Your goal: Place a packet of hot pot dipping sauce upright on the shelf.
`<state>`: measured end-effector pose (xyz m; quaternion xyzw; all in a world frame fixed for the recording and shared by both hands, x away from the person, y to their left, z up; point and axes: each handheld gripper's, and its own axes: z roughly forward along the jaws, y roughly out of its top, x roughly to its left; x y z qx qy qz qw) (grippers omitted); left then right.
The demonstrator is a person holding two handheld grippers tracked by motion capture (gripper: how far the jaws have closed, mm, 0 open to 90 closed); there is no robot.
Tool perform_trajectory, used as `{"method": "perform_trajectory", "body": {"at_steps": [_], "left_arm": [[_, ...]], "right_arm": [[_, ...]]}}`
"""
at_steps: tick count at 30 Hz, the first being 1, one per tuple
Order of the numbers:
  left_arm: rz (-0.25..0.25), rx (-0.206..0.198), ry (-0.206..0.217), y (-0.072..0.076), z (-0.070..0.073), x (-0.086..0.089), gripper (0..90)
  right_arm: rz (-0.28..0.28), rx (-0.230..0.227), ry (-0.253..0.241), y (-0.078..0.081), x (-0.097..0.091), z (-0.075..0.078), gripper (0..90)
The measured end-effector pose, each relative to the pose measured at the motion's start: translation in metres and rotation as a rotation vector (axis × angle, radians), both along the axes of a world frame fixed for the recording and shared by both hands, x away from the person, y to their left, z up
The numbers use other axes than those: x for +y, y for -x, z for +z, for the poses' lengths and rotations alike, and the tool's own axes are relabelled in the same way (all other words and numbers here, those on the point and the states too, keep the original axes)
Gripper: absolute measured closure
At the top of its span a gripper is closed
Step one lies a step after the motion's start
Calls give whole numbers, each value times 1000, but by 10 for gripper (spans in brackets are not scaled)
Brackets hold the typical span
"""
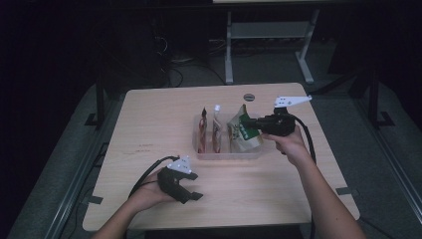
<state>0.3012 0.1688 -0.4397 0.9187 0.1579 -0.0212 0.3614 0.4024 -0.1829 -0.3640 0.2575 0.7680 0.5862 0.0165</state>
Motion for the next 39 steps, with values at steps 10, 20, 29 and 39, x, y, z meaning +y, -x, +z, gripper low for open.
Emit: {"method": "perform_trajectory", "body": {"at_steps": [10,20,29,39], "left_arm": [[-6,-2,-2,0,-1,-1,262],[-6,1,0,0,-2,-2,262],[13,-4,2,-3,3,1,262],[43,-22,13,-7,7,9,262]], "right_arm": [[-28,-10,-10,-1,-2,1,812],[-43,-11,4,1,-4,2,767],[-121,-22,80,13,-8,8,417],[-104,-53,183,36,-11,7,294]]}}
